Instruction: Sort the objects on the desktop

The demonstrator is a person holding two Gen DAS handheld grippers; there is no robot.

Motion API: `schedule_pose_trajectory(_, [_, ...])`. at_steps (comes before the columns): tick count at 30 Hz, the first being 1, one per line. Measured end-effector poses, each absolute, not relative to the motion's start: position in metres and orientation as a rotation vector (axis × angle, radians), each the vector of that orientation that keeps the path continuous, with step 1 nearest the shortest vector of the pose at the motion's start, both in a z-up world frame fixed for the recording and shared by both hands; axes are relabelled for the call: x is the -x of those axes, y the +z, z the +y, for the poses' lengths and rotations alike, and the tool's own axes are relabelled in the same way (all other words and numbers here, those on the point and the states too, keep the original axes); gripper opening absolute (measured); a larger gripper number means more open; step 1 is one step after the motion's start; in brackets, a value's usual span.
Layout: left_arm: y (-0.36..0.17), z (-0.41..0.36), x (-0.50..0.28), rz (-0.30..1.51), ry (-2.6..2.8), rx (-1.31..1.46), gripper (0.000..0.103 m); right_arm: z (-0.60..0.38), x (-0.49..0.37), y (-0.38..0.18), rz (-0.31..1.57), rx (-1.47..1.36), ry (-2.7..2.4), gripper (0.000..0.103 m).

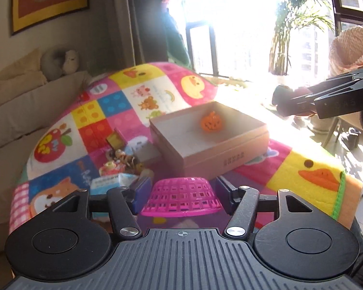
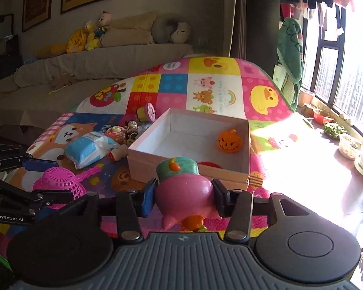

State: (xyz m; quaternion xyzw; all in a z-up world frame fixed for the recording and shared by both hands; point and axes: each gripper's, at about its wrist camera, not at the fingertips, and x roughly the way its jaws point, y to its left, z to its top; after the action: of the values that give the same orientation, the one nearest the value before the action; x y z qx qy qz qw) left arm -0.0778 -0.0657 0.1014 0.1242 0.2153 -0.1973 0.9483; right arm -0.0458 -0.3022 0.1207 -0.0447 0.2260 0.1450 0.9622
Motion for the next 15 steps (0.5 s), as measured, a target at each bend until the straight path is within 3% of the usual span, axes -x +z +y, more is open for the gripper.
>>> schedule_pose_trajectory(3, [0.132, -0.081, 0.06, 0.313, -0.395, -0.278, 0.046, -0.311, 0.042, 0.151, 0.338, 0.077, 0.249, 0.048])
schedule_pose_trajectory(7, [0.144, -0.101, 0.028, 0.279, -0.386, -0.28, 0.04, -0.32, 0.03, 0.152, 0.339, 0.039, 0.221, 0.048])
schedule_pose_trajectory(11, [0.134, -0.097, 0.023, 0.321, -0.399, -0.24, 0.049, -0.327, 0.022, 0.125, 0.44, 0.026, 0.211, 0.048])
schedule_pose_trajectory(15, [0.101, -0.09, 0.037, 0.441, -0.472, -0.238, 0.074, -0.33, 0.019, 0.087, 0.555, 0.037, 0.204, 0.048])
